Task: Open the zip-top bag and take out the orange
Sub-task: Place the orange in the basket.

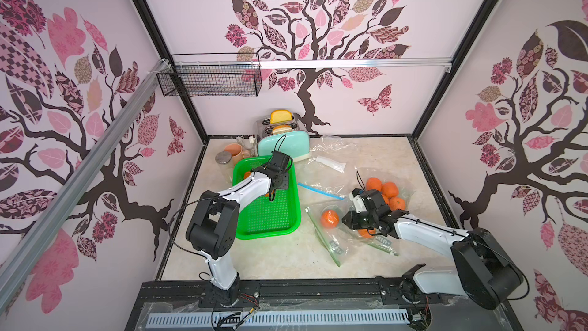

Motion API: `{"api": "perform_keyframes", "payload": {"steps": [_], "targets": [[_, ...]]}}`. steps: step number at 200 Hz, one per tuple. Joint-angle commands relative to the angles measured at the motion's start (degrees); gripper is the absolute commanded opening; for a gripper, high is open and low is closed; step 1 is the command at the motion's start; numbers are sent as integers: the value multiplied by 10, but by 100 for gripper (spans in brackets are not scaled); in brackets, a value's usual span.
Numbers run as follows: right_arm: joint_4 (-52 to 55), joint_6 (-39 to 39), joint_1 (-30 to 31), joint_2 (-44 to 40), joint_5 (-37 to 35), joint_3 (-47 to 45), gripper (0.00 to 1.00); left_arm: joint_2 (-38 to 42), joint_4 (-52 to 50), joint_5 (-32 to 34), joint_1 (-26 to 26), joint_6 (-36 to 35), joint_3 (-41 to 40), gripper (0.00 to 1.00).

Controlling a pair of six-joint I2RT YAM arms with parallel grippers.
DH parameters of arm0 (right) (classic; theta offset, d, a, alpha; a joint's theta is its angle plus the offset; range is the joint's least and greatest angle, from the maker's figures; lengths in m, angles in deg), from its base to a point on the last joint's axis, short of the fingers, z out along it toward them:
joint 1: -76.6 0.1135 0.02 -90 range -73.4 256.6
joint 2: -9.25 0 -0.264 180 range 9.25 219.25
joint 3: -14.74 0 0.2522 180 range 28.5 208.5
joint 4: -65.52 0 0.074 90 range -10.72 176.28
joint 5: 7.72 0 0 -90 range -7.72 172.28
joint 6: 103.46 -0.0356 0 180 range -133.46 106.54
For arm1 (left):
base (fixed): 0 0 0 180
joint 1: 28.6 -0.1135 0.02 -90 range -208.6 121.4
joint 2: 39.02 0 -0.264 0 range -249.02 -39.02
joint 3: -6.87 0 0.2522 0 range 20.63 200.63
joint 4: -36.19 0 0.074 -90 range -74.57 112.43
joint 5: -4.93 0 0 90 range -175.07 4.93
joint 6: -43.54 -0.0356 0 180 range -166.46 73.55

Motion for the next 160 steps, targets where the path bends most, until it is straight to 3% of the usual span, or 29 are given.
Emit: {"api": "perform_keyframes", "payload": {"steps": [1,87,160], "targets": [[31,3,-4,10,-6,-7,25,-10,-15,-1,1,-15,17,66],[33,5,-3,19,-5,-5,26,-10,-21,-7,1,-20,28,77],[33,5,-4,19,-6,-5,27,16,-16,-16,1,-17,21,79]]}}
